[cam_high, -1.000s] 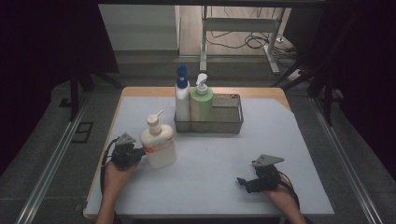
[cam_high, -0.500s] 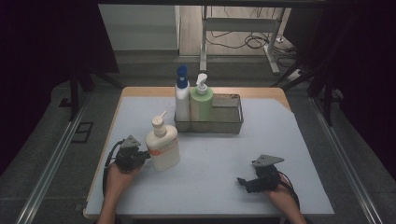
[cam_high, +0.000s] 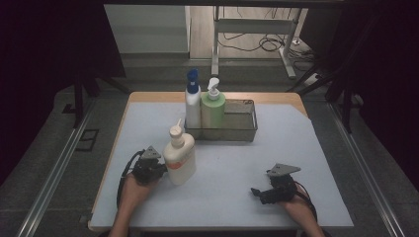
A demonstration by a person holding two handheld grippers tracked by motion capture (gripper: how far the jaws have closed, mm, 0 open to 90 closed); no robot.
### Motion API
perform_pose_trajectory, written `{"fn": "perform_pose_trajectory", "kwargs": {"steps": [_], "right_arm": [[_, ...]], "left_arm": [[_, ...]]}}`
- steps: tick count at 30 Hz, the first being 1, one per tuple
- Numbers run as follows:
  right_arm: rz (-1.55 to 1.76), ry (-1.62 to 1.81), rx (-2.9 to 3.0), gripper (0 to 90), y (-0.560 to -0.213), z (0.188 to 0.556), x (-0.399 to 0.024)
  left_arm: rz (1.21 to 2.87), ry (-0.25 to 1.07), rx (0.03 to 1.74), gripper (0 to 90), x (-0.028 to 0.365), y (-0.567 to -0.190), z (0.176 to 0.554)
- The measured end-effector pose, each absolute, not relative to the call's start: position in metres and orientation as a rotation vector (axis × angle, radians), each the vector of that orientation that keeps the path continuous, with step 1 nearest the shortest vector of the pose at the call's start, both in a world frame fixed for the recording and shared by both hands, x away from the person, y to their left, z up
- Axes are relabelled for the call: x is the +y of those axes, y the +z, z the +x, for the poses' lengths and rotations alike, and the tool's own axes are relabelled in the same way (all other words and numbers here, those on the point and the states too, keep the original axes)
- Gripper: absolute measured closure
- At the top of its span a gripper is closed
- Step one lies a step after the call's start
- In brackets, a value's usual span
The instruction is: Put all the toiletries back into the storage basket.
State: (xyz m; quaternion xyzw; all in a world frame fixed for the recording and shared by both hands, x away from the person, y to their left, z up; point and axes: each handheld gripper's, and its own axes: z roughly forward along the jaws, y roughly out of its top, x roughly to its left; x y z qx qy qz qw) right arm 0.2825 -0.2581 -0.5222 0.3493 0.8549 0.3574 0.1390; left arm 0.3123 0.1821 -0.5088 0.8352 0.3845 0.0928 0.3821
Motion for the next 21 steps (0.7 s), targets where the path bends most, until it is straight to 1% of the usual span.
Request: {"fn": "perform_pose_trajectory", "kwargs": {"steps": [8, 21], "right_arm": [[1.011, 1.032, 2.472, 7.0, -0.522, 0.282, -0.258], [1.004, 1.026, 2.473, 6.9, -0.522, 0.282, -0.258]], "left_arm": [[2.164, 0.212, 0.938, 89.3, 0.168, -0.511, 0.309], [2.164, 0.191, 0.934, 89.3, 0.158, -0.514, 0.301]]}}
